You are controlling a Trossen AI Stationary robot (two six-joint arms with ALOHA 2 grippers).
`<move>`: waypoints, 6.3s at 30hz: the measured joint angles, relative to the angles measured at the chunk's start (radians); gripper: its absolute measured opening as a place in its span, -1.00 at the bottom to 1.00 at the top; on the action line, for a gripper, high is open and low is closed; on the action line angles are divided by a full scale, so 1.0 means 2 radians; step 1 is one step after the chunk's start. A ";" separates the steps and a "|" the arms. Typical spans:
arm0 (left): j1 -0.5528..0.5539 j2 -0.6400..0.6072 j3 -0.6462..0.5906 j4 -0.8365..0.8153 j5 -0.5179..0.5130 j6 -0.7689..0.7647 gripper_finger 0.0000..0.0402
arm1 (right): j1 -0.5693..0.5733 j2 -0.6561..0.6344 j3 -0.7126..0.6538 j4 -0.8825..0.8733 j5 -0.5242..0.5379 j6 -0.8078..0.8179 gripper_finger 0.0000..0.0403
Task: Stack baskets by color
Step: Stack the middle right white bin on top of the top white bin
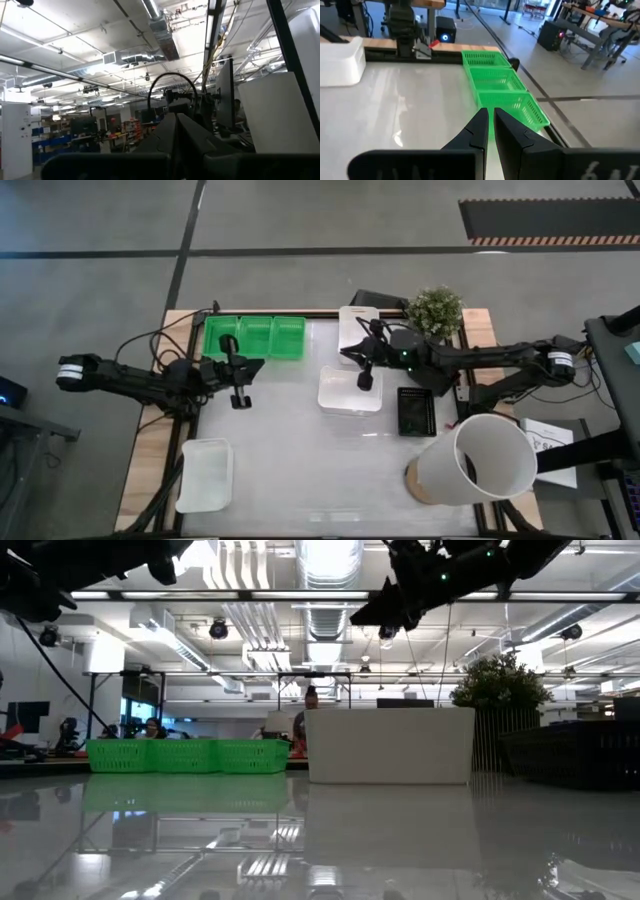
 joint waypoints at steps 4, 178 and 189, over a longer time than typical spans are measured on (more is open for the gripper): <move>0.000 0.003 0.000 0.000 0.000 -0.004 -1.00 | 0.000 0.001 0.015 -0.027 0.000 0.000 -0.89; -0.001 -0.027 -0.027 0.025 -0.066 0.165 -1.00 | 0.011 0.194 0.181 -0.195 -0.133 -0.039 -0.96; -0.001 -0.027 -0.027 0.025 -0.066 0.165 -1.00 | 0.014 0.227 0.180 -0.236 -0.064 -0.031 -0.96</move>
